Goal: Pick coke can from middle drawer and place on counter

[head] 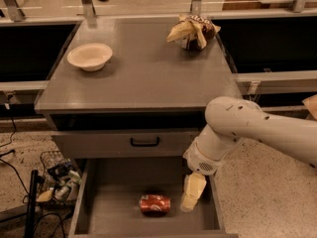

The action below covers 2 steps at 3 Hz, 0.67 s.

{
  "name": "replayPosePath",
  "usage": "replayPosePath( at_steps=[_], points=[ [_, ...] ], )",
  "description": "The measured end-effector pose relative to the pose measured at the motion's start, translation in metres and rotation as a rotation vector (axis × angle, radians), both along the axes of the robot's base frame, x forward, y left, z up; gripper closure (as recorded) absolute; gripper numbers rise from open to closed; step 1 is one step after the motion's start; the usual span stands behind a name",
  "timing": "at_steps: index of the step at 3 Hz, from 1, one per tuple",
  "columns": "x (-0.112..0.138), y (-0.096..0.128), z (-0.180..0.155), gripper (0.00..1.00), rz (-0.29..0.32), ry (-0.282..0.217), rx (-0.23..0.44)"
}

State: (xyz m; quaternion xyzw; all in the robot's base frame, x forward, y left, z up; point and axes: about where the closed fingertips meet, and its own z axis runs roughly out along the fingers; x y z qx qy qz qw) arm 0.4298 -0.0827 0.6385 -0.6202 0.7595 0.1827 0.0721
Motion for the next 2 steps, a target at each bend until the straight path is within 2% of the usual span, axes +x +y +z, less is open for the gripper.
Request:
replayPosePath(
  at_steps=[1,2],
  points=[
    [0.001,0.002,-0.007,0.00,0.007,0.015,-0.003],
    [0.011,0.010,-0.039,0.00,0.002,0.046,-0.035]
  ],
)
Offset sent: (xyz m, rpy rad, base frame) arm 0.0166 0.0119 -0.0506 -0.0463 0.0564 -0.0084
